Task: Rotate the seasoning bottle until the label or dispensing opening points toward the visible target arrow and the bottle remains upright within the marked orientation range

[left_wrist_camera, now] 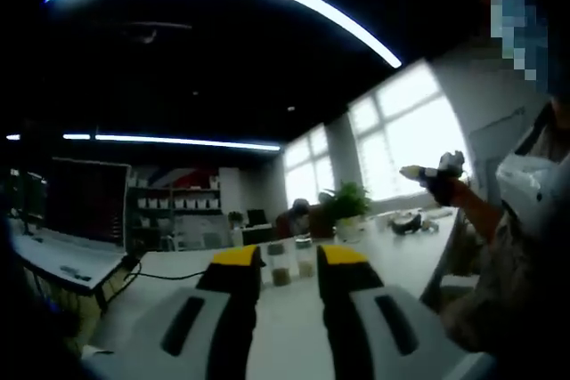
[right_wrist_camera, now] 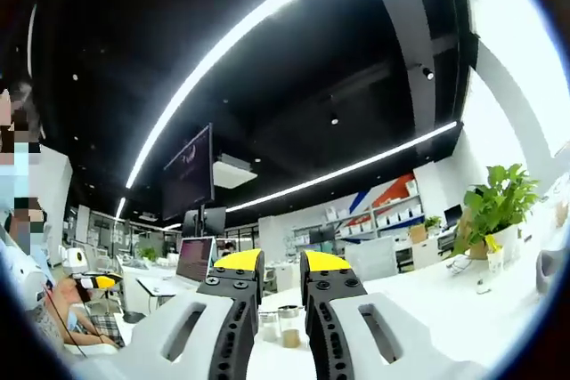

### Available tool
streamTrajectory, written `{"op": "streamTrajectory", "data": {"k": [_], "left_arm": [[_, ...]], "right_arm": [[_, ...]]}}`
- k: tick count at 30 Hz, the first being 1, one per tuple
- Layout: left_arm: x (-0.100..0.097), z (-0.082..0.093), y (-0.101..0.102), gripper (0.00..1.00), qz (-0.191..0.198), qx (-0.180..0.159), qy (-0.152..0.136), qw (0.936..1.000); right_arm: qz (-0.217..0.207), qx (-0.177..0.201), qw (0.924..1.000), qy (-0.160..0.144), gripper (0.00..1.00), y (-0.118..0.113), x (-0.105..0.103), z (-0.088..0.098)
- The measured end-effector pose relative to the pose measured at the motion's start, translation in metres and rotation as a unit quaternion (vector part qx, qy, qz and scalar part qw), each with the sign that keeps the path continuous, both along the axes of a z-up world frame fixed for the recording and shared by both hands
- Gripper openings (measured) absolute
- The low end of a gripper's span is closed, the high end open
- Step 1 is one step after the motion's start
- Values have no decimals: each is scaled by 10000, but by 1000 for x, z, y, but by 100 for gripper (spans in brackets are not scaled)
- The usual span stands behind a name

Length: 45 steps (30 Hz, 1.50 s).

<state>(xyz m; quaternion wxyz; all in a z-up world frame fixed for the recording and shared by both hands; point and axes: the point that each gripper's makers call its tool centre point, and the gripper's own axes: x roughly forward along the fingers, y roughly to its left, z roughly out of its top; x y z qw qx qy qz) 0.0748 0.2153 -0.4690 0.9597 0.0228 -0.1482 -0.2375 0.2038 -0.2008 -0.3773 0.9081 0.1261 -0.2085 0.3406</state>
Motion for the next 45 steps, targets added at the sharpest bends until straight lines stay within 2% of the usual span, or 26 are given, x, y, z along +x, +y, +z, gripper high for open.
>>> {"op": "streamTrajectory", "data": {"k": [3,6,11,14,17,20,24,25,26,27,28,29,31,33,36,38,39,41,43,44,45], "left_arm": [[-4,-2,2,27,125,77,6,9999],[-7,-4,1,27,185,97,14,9998],[-14,-3,3,27,337,65,3,9994],[-20,-2,11,27,507,19,-23,9987],[-27,1,19,27,654,-54,-51,9978],[-33,3,24,27,750,-49,-69,9971],[-42,7,32,27,879,27,-112,9961],[-44,9,37,27,945,39,-142,9954],[-47,13,42,27,1042,-2,-241,9943],[-50,17,45,27,1070,-47,-339,9937],[-53,20,48,27,1049,-122,-391,9936],[-55,22,51,27,1037,-176,-428,9935],[-60,22,57,27,1062,-214,-458,9931],[-64,21,65,27,1157,-233,-473,9919],[-69,18,76,27,1250,-277,-487,9906],[-72,17,82,27,1286,-308,-517,9899],[-73,17,83,27,1295,-313,-531,9897],[-73,16,86,27,1293,-333,-538,9896],[-73,16,89,27,1305,-372,-518,9894],[-72,16,89,27,1333,-369,-520,9890],[-72,16,90,27,1354,-357,-518,9888]], "right_arm": [[122,223,9997,51,15,-1,4,1],[252,73,9995,159,15,11,10,-8],[225,149,9995,177,15,13,22,-12],[308,240,9991,161,15,15,29,-7],[375,179,9991,59,15,26,34,1],[520,-38,9986,-8,15,49,47,9],[1020,-442,9938,52,16,103,61,11],[1261,-399,9910,225,16,119,62,7],[2043,36,9773,558,16,145,52,3],[2500,186,9653,731,16,159,44,-1],[3074,280,9452,1067,16,182,36,-13],[3098,241,9435,1152,16,191,37,-20],[2840,-143,9504,1263,16,212,47,-42],[2671,-504,9536,1297,16,230,52,-58],[2701,-679,9517,1294,16,250,57,-62],[2466,-850,9574,1238,17,254,75,-62],[2219,-934,9622,1276,17,255,91,-65],[1897,-991,9672,1372,19,255,113,-68],[1848,-984,9674,1426,21,262,117,-70],[1868,-946,9657,1537,22,258,137,-70],[2061,-870,9595,1713,22,266,138,-70]]}}
